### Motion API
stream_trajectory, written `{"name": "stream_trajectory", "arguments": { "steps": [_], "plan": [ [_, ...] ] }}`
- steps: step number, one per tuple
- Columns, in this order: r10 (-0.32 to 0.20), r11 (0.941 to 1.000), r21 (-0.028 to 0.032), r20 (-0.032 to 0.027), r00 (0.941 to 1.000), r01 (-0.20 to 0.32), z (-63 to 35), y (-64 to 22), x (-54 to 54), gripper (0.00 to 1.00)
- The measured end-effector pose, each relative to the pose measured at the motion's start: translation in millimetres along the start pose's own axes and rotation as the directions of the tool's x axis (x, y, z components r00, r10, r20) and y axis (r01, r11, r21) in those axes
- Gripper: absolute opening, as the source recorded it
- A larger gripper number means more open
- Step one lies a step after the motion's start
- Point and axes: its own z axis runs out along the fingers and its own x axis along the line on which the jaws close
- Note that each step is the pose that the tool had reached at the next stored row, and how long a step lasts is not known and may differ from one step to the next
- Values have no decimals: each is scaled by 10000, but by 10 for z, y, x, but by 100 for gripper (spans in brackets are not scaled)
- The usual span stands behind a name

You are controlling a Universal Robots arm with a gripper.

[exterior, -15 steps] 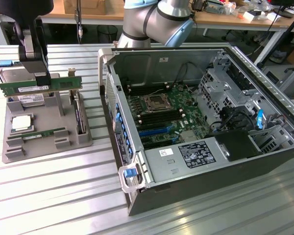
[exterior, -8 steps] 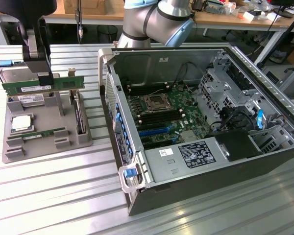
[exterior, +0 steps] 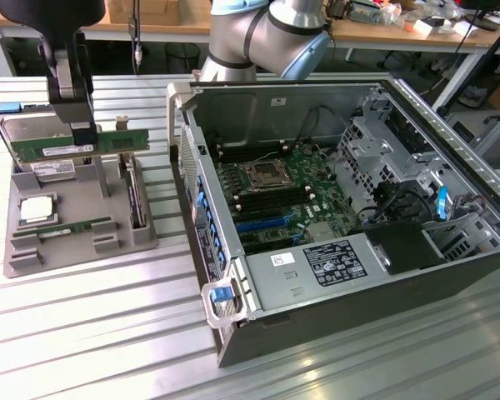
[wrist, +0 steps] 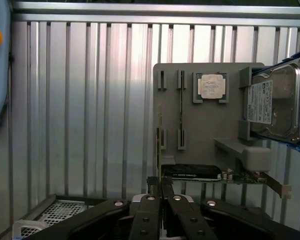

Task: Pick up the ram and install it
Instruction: 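Pick up the ram and move it above insertion slot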

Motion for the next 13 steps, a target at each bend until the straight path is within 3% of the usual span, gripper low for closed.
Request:
{"name": "stream_trajectory", "arguments": {
  "steps": [13],
  "plan": [
    [-1,10000,-1,-27,10000,1,0,-93,0,12]
  ]
}}
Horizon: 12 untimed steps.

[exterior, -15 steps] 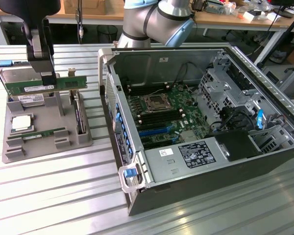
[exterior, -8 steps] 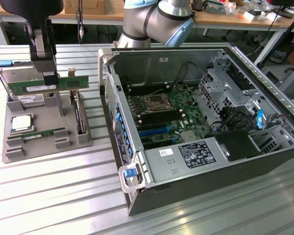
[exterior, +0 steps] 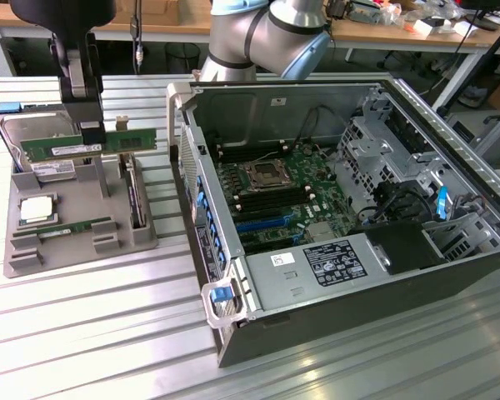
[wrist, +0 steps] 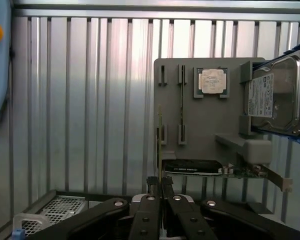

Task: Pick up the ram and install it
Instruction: 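Pick up the ram and move it above insertion slot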

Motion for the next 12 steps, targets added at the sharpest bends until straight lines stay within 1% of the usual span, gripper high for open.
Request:
{"name": "stream_trajectory", "arguments": {
  "steps": [5,12],
  "plan": [
    [0,10000,0,-14,10000,0,0,-57,-1,12],
    [1,10000,-1,-30,10000,-1,0,-115,-3,12]
  ]
}}
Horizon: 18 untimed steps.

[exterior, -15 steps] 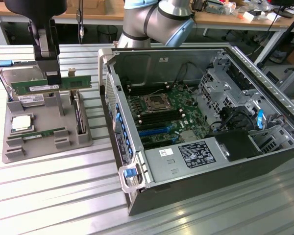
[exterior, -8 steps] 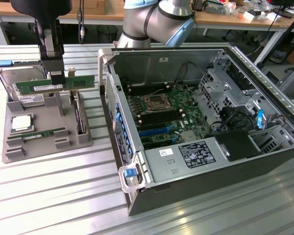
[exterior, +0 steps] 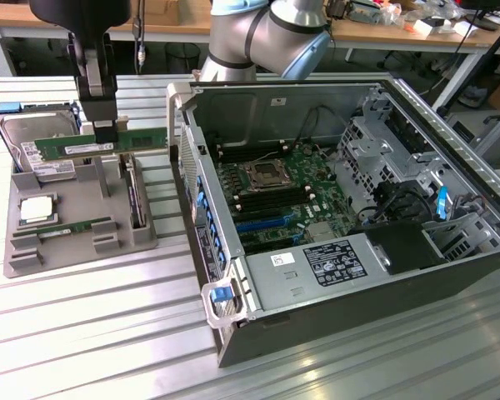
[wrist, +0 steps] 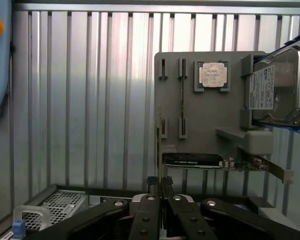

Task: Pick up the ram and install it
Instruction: 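Pick up the ram and move it above insertion slot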

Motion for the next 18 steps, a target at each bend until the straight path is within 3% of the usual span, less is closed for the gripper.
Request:
{"name": "stream_trajectory", "arguments": {
  "steps": [10,18],
  "plan": [
    [-3,10000,-1,-13,10000,3,-1,-69,-5,12],
    [-3,10000,-1,-30,10000,3,-1,-171,-11,12]
  ]
}}
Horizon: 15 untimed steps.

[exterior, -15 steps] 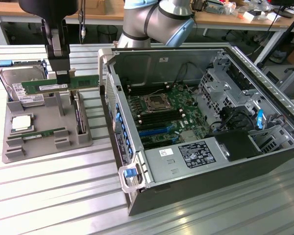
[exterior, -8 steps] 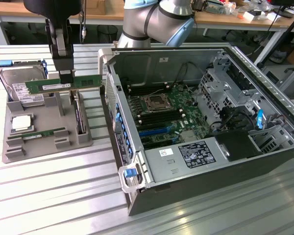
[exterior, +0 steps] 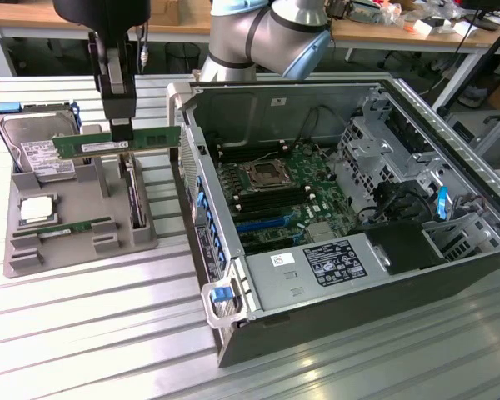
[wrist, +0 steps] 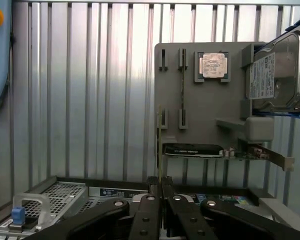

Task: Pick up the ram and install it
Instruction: 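Pick up the ram and move it above insertion slot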

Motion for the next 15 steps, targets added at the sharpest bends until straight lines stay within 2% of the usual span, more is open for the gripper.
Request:
{"name": "stream_trajectory", "arguments": {
  "steps": [15],
  "plan": [
    [0,10000,-2,-24,10000,0,-1,-142,-4,12]
  ]
}}
